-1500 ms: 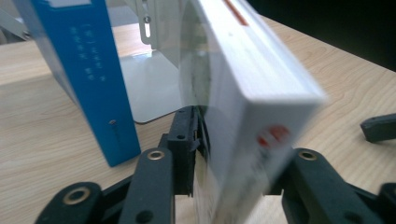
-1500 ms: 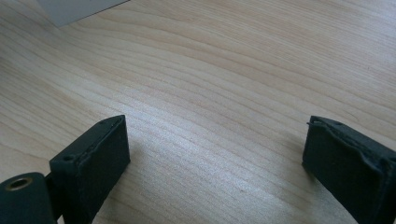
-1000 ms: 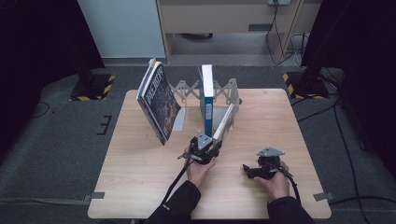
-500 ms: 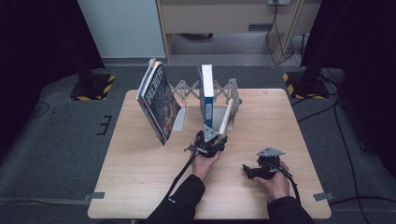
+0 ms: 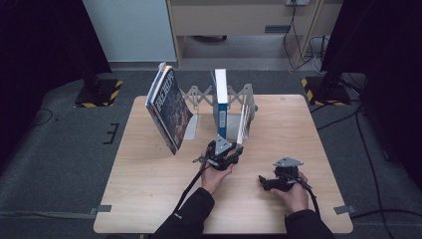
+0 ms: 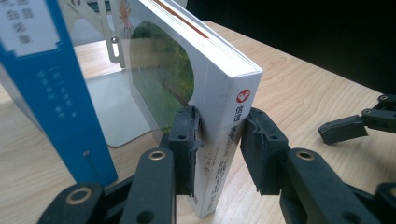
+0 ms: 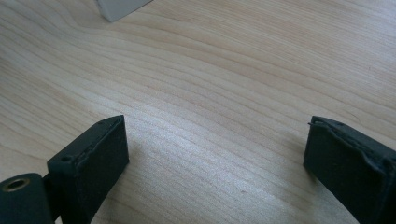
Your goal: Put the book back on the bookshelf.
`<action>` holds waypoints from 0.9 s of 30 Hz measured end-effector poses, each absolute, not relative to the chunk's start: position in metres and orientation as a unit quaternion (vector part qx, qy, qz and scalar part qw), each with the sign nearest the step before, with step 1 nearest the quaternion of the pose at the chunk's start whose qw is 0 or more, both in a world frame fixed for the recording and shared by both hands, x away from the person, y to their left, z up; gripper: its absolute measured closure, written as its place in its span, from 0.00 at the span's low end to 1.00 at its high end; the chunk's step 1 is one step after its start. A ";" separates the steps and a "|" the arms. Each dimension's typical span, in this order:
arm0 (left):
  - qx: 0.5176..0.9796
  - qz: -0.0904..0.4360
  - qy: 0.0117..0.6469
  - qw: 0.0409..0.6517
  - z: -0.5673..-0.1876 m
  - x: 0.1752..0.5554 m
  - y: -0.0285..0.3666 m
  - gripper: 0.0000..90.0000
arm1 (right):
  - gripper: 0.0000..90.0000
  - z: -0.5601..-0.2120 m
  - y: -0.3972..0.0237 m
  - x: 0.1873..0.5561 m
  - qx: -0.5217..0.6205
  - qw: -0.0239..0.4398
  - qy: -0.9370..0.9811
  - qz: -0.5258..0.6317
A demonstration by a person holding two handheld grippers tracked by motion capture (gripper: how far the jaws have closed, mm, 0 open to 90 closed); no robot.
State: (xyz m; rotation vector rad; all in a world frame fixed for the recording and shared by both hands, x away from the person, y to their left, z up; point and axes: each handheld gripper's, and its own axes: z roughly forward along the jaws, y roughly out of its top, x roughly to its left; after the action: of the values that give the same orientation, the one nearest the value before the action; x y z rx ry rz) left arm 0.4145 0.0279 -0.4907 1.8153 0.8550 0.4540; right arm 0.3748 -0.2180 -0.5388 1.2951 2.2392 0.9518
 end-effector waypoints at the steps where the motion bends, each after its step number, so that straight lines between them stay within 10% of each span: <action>1: 0.756 0.186 0.357 0.517 -0.491 0.416 0.027 0.73 | 0.07 -0.539 -0.218 0.375 0.461 0.191 0.797 0.339; 27: 0.772 0.180 0.344 0.503 -0.486 0.445 0.004 0.72 | 0.07 -0.539 -0.218 0.375 0.460 0.193 0.798 0.339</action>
State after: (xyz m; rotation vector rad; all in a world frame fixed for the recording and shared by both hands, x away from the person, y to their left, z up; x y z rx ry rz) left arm 0.4453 0.0042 -0.4861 1.8655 0.8309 0.4354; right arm 0.3750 -0.2179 -0.5389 1.2898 2.2396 0.9503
